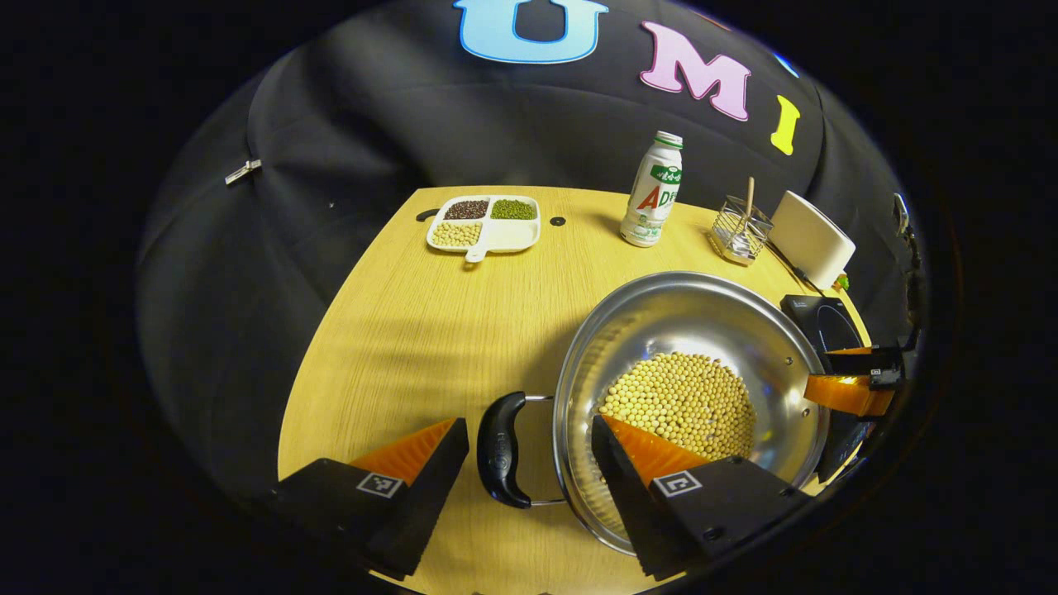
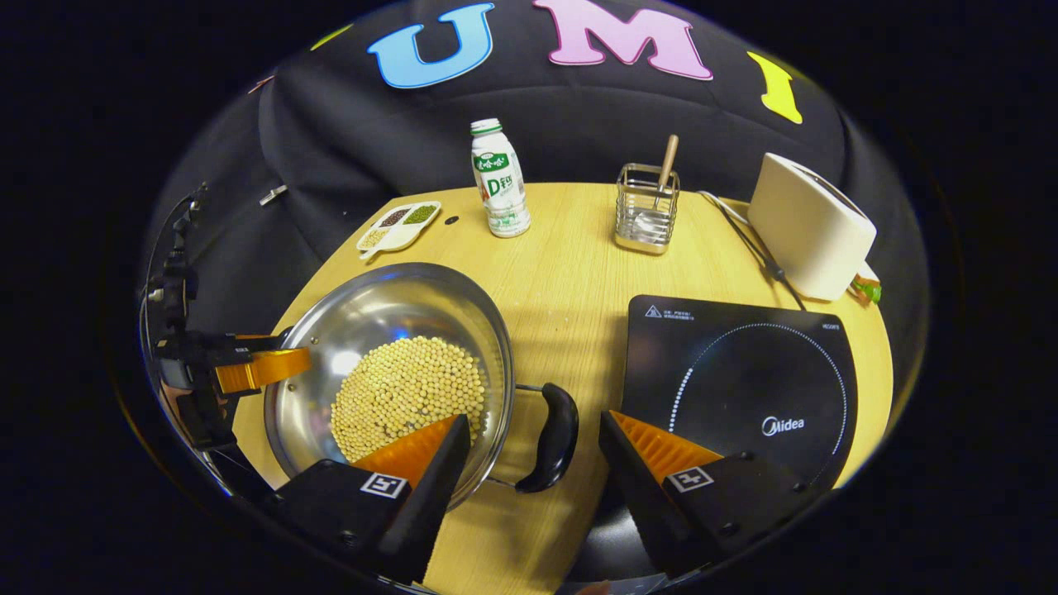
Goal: First push the handle of the pot to place it horizontally, then grasp the pot with both hands and set it on the induction cooktop.
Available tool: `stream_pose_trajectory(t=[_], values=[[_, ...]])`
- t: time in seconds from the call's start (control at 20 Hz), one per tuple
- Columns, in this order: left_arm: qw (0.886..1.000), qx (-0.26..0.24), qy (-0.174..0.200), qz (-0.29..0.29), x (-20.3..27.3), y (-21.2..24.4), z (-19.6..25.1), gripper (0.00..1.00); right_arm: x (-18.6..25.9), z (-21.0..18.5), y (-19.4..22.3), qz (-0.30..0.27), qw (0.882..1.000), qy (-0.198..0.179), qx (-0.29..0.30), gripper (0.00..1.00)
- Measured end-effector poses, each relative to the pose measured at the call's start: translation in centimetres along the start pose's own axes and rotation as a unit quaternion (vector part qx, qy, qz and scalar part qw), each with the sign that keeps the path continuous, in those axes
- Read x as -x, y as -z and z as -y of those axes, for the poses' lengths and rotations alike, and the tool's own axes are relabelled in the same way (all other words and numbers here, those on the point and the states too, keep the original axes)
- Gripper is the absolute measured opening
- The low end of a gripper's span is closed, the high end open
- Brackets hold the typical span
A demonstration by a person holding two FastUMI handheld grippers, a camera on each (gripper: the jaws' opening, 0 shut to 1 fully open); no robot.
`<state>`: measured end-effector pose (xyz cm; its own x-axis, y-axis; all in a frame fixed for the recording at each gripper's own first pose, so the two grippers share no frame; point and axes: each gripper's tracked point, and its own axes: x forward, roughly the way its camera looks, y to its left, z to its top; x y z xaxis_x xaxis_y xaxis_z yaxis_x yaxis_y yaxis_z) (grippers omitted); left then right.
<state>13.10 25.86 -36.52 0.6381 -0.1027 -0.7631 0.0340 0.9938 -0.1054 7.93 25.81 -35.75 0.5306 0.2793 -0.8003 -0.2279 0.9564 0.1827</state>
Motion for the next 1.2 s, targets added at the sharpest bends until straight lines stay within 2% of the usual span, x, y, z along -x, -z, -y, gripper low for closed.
stream_pose_trajectory(t=[0.15,0.25,0.35,0.4,0.45,0.5,0.55,0.6,0.65,0.7,0.85,1.0,1.2], values=[[1.0,-0.001,-0.002,-0.003,-0.4,-0.1,-0.1,0.94,-1.0,-0.1,0.2,-0.013,1.0,-0.001,-0.018,0.9],[1.0,-0.003,0.001,-0.008,-0.7,0.1,0.1,0.94,-1.6,-0.4,0.1,-0.019,0.999,-0.001,-0.032,0.89],[1.0,-0.005,-0.003,-0.011,-1.2,0.2,-0.2,0.9,-2.5,-0.1,0.5,-0.03,0.999,0.007,-0.043,0.87],[1.0,-0.005,-0.005,-0.012,-1.4,0.2,-0.3,0.86,-2.9,0.2,0.8,-0.036,0.998,0.014,-0.043,0.83],[1.0,-0.005,-0.005,-0.015,-1.5,0.3,-0.2,0.84,-3.0,0.3,0.9,-0.04,0.998,0.017,-0.045,0.68],[1.0,-0.004,-0.003,-0.019,-1.8,0.5,-0.1,0.83,-3.0,0.1,0.7,-0.037,0.998,0.014,-0.047,0.66],[1.0,-0.003,-0.005,-0.026,-1.8,0.8,-0.1,0.82,-3.5,0.2,0.9,-0.037,0.998,0.017,-0.047,0.65],[1.0,-0.002,-0.003,-0.022,-2.1,0.9,-0.1,0.71,-3.4,0.1,0.6,-0.033,0.998,0.016,-0.044,0.65],[1.0,-0.001,0.0,-0.02,-1.9,0.9,0.0,0.72,-3.2,0.2,0.6,-0.031,0.999,0.018,-0.04,0.62],[1.0,-0.001,0.001,-0.02,-1.8,0.9,0.0,0.69,-3.0,0.4,0.5,-0.028,0.999,0.02,-0.04,0.62],[1.0,0.009,0.006,-0.025,-1.3,1.3,0.5,0.63,-2.7,0.5,0.7,-0.029,0.999,0.03,-0.031,0.55],[0.999,0.025,0.005,-0.02,0.1,1.5,0.7,0.6,-1.3,0.5,0.5,-0.022,0.999,0.031,-0.009,0.55],[1.0,0.017,-0.005,-0.013,2.8,0.5,1.7,0.6,0.7,0.8,-0.5,-0.028,0.999,0.017,-0.011,0.55]])
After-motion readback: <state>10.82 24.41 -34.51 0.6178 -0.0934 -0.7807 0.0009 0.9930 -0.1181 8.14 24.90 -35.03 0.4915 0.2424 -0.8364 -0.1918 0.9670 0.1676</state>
